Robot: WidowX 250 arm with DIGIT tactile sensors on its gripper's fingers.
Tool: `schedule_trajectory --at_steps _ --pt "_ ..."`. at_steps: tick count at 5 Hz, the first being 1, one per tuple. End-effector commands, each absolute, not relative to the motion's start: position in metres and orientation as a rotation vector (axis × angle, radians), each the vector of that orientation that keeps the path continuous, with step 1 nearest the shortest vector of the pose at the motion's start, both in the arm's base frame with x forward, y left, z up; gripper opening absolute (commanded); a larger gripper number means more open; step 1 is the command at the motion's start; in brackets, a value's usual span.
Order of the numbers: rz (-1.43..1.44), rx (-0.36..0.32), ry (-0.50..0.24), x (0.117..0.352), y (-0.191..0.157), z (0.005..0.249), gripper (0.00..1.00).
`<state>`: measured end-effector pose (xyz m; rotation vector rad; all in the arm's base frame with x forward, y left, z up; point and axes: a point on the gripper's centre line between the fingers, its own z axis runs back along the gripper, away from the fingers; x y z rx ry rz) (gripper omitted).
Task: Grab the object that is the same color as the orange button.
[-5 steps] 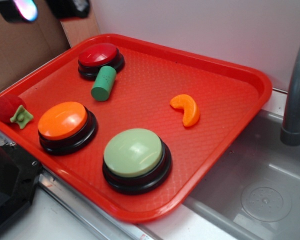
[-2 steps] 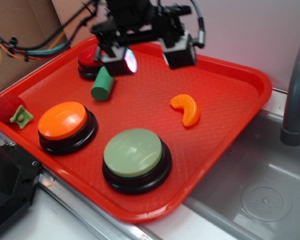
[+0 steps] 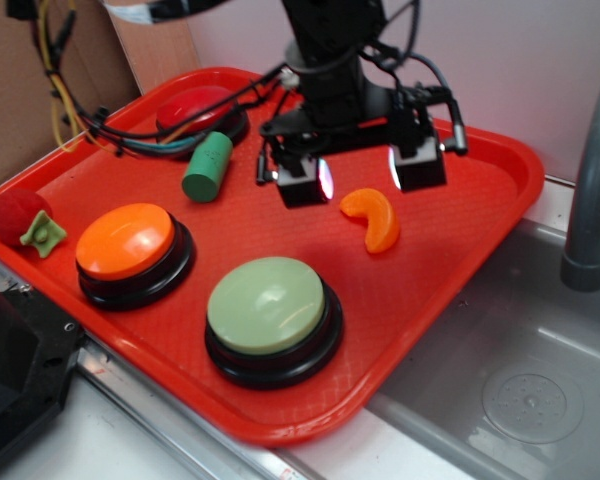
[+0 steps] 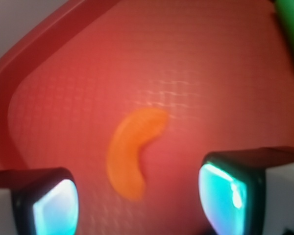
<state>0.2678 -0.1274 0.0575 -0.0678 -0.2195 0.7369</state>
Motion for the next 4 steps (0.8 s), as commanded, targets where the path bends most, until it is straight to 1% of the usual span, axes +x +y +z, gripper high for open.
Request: schedule_trajectory --at_steps 1,2,3,4 --pt "0.740 -0.078 -0.222 0.290 -0.139 0.047 1.00" --pt "0.761 -0.054 -0.225 0.291 -0.137 0.036 0.97" --pt "0.773 -0.052 -0.215 0.291 -0.134 0.031 0.00" --pt "0.782 -0.059 -0.209 0.289 -0.134 0.032 0.00"
